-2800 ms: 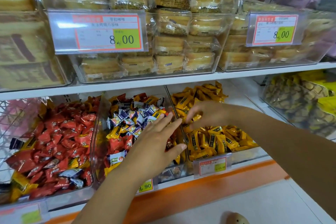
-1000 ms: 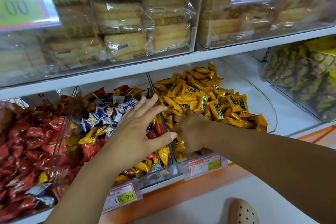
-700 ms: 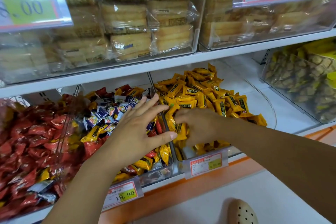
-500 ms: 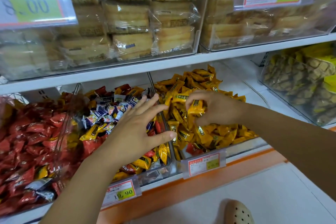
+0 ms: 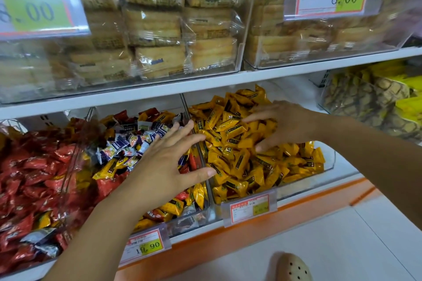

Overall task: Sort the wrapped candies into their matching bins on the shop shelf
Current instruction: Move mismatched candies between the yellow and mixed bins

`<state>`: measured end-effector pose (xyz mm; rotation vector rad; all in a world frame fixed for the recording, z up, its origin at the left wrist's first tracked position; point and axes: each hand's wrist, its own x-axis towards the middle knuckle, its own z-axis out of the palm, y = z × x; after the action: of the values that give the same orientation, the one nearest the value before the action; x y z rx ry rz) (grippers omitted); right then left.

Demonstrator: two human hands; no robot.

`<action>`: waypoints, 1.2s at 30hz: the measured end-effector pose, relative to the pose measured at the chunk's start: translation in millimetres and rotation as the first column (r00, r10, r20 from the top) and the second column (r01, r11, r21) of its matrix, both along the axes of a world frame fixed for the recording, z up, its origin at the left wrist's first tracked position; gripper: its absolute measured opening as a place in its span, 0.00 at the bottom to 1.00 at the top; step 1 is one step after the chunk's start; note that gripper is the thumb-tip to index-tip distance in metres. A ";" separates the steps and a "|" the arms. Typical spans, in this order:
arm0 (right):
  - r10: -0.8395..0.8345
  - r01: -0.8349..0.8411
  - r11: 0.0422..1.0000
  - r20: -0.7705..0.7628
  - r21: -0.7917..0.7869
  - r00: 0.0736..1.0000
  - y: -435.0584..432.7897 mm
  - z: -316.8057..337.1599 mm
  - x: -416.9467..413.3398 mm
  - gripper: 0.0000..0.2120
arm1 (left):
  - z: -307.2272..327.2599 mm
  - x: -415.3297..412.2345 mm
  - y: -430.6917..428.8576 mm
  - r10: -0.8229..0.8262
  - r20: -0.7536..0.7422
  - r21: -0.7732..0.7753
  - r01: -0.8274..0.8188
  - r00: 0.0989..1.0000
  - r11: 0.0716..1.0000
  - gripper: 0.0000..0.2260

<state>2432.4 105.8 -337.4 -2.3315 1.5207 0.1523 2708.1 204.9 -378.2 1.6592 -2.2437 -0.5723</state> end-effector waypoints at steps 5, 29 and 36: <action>0.209 -0.184 0.970 0.158 -0.159 0.965 21.6 19.0 29.9 0.06 | 1.0 -0.1 0.2 -0.004 -0.003 -0.001 0.004 1.000 1.000 0.36; 0.080 -0.127 0.965 0.204 0.230 0.976 29.5 -51.8 55.9 0.11 | 1.1 -1.5 2.6 0.006 -0.030 0.007 -0.006 1.000 1.000 0.34; -0.099 0.033 0.979 0.334 0.199 0.937 33.4 -20.8 46.1 0.10 | 0.7 -8.6 8.4 0.030 -0.131 -0.072 -0.040 0.991 0.997 0.27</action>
<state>2478.5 139.2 -358.3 -2.0257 1.3439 -0.1170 2699.5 213.3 -377.5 1.5750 -2.1140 -0.5640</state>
